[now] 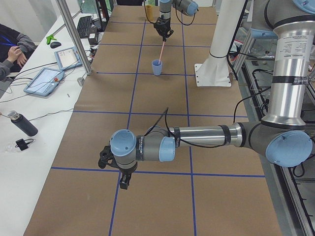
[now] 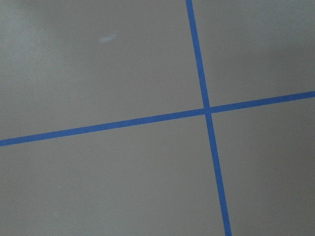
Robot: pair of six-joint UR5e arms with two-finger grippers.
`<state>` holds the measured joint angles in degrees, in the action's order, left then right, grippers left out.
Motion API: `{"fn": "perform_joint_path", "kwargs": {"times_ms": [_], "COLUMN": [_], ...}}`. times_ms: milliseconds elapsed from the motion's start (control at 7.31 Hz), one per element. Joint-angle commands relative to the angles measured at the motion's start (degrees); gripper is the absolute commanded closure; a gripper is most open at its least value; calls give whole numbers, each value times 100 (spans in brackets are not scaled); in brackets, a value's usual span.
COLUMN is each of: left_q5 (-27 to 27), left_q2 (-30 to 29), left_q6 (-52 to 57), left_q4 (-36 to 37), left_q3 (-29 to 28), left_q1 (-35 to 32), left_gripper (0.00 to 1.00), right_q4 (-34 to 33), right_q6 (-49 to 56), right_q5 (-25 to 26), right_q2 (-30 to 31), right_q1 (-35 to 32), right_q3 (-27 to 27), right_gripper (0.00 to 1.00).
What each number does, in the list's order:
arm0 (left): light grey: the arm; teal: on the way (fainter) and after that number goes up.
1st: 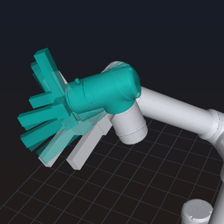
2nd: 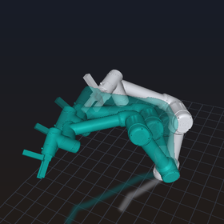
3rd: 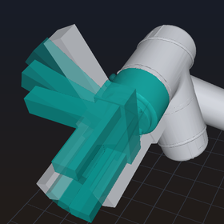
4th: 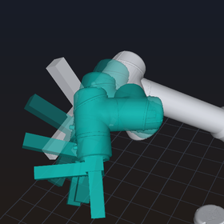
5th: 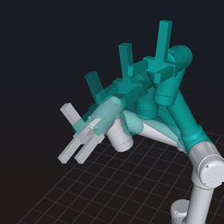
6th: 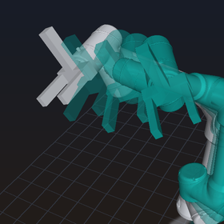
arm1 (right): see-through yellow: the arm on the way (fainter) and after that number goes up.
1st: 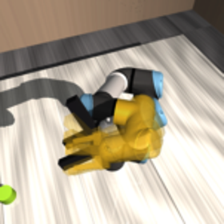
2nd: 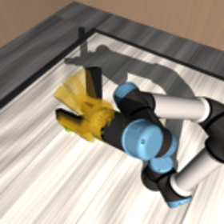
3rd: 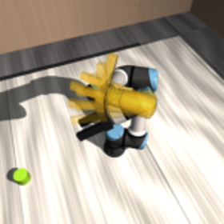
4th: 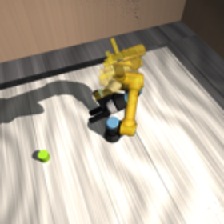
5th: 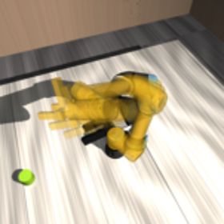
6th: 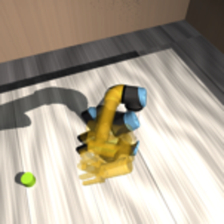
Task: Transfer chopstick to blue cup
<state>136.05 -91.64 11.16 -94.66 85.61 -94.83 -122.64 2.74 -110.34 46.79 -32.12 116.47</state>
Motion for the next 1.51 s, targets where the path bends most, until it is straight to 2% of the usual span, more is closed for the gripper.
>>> {"fn": "perform_joint_path", "kwargs": {"times_ms": [0, 137, 274, 547, 684, 1095, 1232, 1368], "left_q5": [0, 0, 0, 0, 0, 0, 0, 0], "left_q2": [6, 6, 6, 6, 6, 6, 6, -3], "left_q6": [0, 0, 0, 0, 0, 0, -9, -9], "left_q4": [0, 0, 0, 0, -26, -97, -97, -105], "left_q3": [0, 0, 0, -9, -52, -88, -88, -71], "left_q1": [0, 0, 0, 0, 0, 0, 0, 0], "left_gripper": [1, 1, 1, 1, 1, 1, 1, 1], "right_q4": [12, 12, 12, 29, 21, 47, 82, 465], "right_q6": [-1, -1, -1, 8, -10, -27, -671, -1356], "right_q5": [48, 48, 48, 39, 39, 39, 21, -40], "right_q2": [-161, -284, -276, -294, -294, -311, -276, -137], "right_q1": [82, 83, 83, 74, 74, -4, -162, -442], "right_q3": [-254, -387, -397, -415, -406, -388, -414, -510], "right_gripper": [100, 100, 95, 10, 1, 1, 1, 1]}}
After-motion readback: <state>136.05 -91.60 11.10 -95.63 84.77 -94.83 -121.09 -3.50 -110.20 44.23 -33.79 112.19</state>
